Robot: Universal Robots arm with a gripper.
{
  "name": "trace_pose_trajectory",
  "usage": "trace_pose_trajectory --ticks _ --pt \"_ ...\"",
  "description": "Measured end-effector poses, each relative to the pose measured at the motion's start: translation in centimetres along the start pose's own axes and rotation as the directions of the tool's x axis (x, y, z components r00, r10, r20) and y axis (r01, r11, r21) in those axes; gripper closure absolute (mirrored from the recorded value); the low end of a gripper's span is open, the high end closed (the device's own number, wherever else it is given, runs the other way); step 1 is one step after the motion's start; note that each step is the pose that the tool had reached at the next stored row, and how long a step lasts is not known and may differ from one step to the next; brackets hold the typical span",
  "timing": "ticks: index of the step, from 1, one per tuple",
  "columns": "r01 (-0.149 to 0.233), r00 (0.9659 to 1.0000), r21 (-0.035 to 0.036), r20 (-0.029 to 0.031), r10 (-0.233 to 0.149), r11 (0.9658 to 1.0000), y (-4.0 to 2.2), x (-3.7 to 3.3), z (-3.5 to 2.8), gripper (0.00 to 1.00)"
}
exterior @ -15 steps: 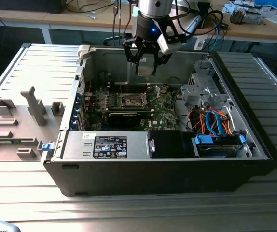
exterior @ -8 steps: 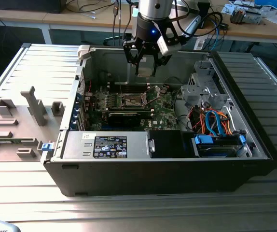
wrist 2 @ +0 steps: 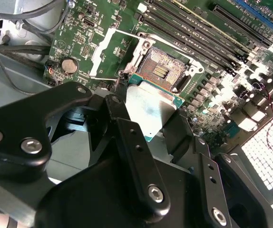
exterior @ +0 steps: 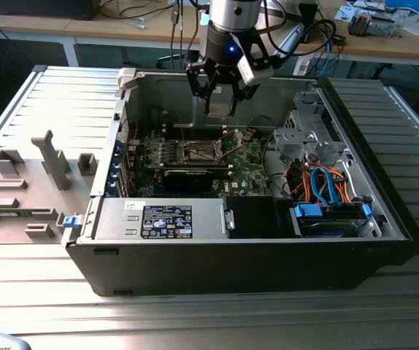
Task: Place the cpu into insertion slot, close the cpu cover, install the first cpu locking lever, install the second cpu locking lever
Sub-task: 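Place the cpu into insertion slot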
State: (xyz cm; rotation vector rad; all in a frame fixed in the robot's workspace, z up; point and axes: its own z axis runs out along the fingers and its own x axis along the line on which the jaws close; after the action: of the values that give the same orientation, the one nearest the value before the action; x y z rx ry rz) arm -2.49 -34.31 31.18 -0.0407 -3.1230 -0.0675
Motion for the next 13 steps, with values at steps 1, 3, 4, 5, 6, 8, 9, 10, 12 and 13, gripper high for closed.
trace_pose_trajectory --ticks 1,3,4,5,6,8,9,10,12,13 --pt "0.0 1.0 0.0 0.0 0.0 1.0 0.0 0.0 0.02 0.46" --pt "0.0 1.0 0.0001 0.0 0.0 1.0 0.0 0.0 0.06 0.46" --pt "0.0 1.0 0.0001 0.0 0.0 1.0 0.0 0.0 0.1 0.46" --pt "0.0 1.0 0.0001 0.0 0.0 1.0 -0.01 0.0 0.12 0.46" --pt "0.0 1.0 0.0001 0.0 0.0 1.0 -0.01 0.0 0.13 0.46" --pt "0.0 1.0 0.0001 0.0 0.0 1.0 -0.01 0.0 0.17 0.46" --pt "0.0 1.0 0.0002 0.0001 0.0 1.0 -0.01 -0.01 0.22 0.46" --pt "0.0 1.0 0.0003 0.0 0.0 1.0 -0.01 -0.01 0.25 0.46" --pt "0.0 1.0 0.0003 -0.0001 0.0 1.0 -0.01 0.0 0.28 0.46" --pt "0.0 1.0 0.0003 0.0 0.0 1.0 -0.01 0.0 0.31 0.46"
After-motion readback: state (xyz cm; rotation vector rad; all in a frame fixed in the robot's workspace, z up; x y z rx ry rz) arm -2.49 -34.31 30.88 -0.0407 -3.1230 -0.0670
